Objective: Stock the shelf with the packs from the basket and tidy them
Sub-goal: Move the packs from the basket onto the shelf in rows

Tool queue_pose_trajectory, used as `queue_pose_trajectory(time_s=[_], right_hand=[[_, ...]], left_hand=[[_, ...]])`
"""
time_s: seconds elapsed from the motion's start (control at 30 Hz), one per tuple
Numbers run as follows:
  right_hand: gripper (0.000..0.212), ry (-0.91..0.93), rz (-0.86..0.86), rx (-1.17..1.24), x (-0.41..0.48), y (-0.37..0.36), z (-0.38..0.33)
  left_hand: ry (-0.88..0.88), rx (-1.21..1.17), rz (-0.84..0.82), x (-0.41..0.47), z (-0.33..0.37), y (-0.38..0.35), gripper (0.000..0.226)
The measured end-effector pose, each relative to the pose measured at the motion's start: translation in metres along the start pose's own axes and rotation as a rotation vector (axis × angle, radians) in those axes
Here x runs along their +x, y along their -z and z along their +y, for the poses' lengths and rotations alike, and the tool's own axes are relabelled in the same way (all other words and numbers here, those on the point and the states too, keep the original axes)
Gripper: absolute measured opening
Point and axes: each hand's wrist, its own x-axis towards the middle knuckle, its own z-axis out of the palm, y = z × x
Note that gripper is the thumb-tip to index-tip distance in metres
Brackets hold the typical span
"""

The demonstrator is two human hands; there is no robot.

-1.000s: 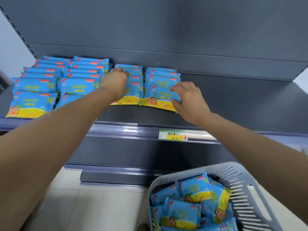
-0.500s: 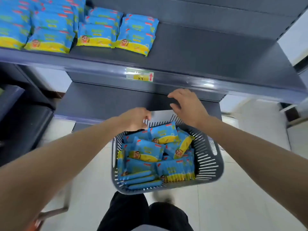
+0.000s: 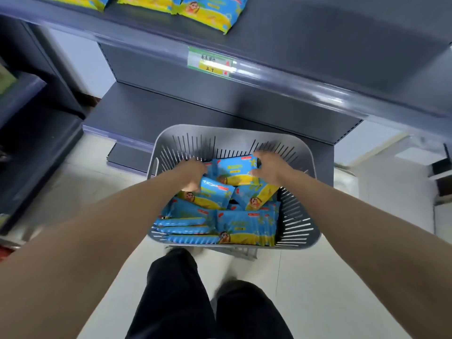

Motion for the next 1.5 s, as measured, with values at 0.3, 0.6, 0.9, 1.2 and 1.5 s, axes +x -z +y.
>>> queue_pose_trajectory(time_s=[0.3, 0.6, 0.9, 1.2, 1.5], right_hand=[[0.07, -0.391, -0.005, 0.239, 0.034, -0.026, -0.024], [0.02, -0.274, -0.059, 0.184, 0.029, 0.002, -0.04], [0.015, -0.092, 0.273, 0.172, -0.006, 0.166, -0.086], [0.018, 0.055, 0.64, 0.872, 0.043, 0.256, -0.14], [0.042, -0.062, 0.617, 0.938, 0.114, 0.23, -0.159]], left_hand=[[0.041, -0.301, 0.187, -0.034, -0.018, 0.031, 0.038], [0.0, -0.275, 0.245, -0.059, -0.032, 0.069, 0.011], [-0.084, -0.211, 0.346, -0.083, -0.065, 0.181, 0.016], [-0.014, -0.305, 0.621, -0.095, -0.141, 0.279, 0.012], [0.03, -0.313, 0.602, -0.033, -0.211, 0.327, 0.034]])
